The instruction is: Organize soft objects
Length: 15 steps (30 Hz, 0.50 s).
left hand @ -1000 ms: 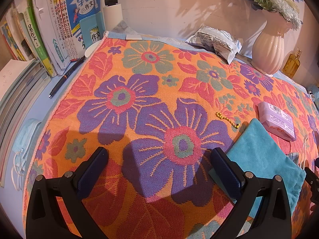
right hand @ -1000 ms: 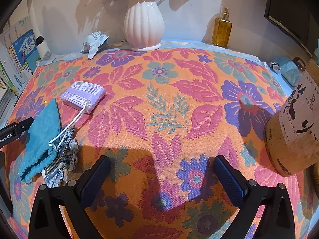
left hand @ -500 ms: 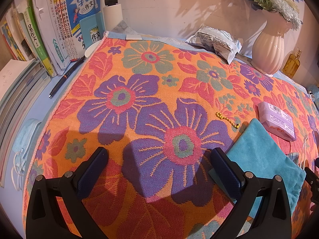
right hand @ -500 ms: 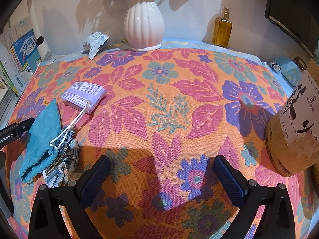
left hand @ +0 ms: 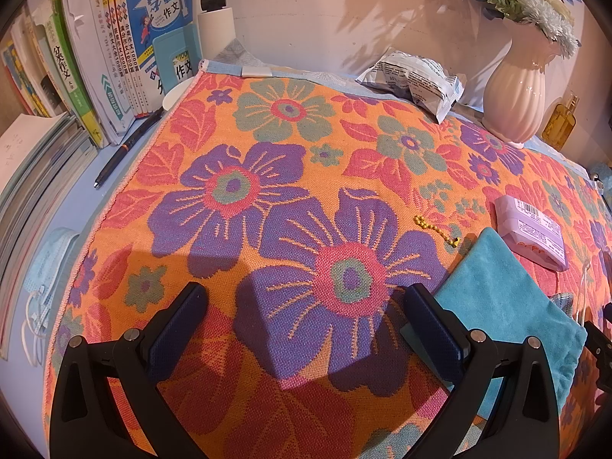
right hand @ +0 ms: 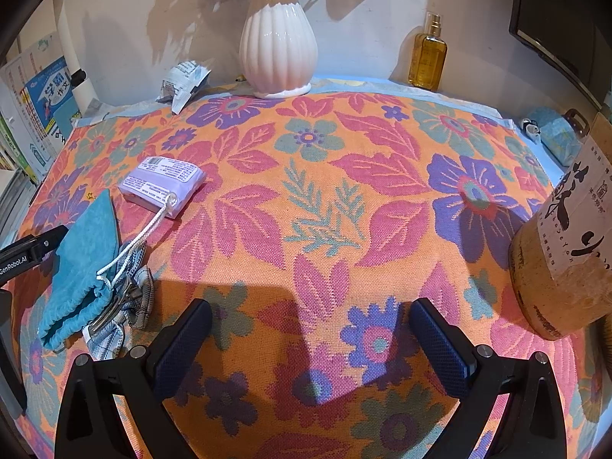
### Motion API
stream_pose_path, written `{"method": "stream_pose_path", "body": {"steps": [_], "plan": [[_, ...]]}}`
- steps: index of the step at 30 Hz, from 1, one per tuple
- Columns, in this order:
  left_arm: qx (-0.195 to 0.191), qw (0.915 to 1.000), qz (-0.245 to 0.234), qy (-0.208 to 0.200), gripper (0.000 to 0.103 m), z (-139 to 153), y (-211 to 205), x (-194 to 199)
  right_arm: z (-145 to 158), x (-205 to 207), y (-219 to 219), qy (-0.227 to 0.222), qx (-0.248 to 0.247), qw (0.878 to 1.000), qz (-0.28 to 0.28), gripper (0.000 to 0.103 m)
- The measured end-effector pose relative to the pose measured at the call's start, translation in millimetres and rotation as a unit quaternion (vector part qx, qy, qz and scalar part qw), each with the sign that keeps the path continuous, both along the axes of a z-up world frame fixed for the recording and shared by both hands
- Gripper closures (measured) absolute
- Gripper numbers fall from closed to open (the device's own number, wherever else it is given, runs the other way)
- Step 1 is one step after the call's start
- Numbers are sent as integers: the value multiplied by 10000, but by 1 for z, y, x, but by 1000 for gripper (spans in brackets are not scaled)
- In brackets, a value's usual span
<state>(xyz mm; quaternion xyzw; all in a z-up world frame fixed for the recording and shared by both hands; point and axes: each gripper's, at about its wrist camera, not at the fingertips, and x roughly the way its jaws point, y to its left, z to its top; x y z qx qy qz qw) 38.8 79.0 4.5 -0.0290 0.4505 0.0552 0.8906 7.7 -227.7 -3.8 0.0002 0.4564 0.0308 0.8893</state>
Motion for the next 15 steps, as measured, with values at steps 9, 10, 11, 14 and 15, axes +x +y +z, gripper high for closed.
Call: {"method": "stream_pose_path", "body": {"steps": [9, 10, 11, 14, 15], "plan": [[2, 10000, 0, 2, 0, 0, 0, 0, 0, 0, 0, 3, 5, 10000, 11, 0], [2, 10000, 1, 2, 0, 0, 0, 0, 0, 0, 0, 1, 15, 10000, 9, 0], [3, 10000, 1, 3, 0, 0, 0, 0, 0, 0, 0, -2, 28, 10000, 11, 0], [4, 10000, 0, 3, 0, 0, 0, 0, 0, -2, -1, -17, 77, 10000, 27, 0], [2, 10000, 0, 3, 0, 0, 0, 0, 0, -2, -1, -20, 89, 10000, 31, 0]]}}
